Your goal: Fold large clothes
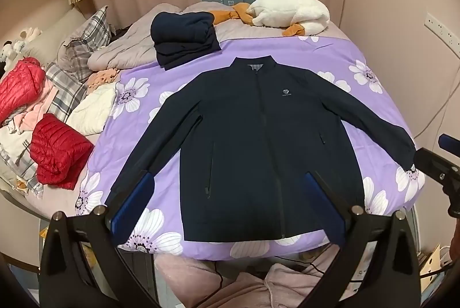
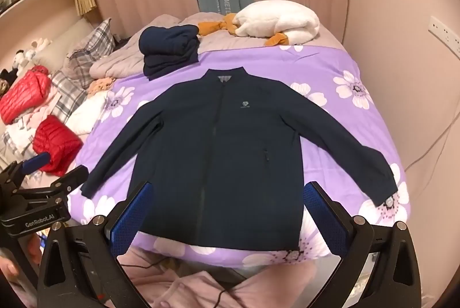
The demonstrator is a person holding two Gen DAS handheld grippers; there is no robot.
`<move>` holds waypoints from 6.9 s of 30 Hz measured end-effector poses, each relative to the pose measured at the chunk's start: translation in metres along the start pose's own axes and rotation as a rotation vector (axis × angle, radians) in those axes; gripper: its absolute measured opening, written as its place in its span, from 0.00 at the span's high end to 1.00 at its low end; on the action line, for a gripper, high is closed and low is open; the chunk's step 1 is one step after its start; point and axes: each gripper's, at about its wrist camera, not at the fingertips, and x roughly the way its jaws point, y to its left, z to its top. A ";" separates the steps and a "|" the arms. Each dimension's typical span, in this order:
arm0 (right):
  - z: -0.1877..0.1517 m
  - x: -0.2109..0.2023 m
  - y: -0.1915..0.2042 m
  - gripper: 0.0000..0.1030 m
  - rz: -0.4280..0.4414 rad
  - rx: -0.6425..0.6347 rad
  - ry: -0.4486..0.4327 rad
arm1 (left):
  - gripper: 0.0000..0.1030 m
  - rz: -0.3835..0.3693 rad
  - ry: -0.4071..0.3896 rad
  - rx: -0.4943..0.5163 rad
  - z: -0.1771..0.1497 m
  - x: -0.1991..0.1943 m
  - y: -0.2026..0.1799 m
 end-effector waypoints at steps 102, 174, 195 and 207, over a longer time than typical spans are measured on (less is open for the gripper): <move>-0.101 0.146 -0.153 0.00 0.190 0.446 -0.136 | 0.00 -0.271 -0.088 -0.218 -0.023 0.139 0.029; -0.053 0.322 0.210 0.41 -0.560 -1.284 -0.049 | 0.00 -0.213 0.055 -0.567 0.040 0.325 0.166; 0.019 0.304 -0.016 0.85 0.499 0.548 0.124 | 0.00 -0.243 0.021 -0.442 0.067 0.319 0.133; 0.091 0.262 0.178 0.91 0.144 -0.335 -0.164 | 0.00 -0.171 0.038 -0.581 0.046 0.333 0.185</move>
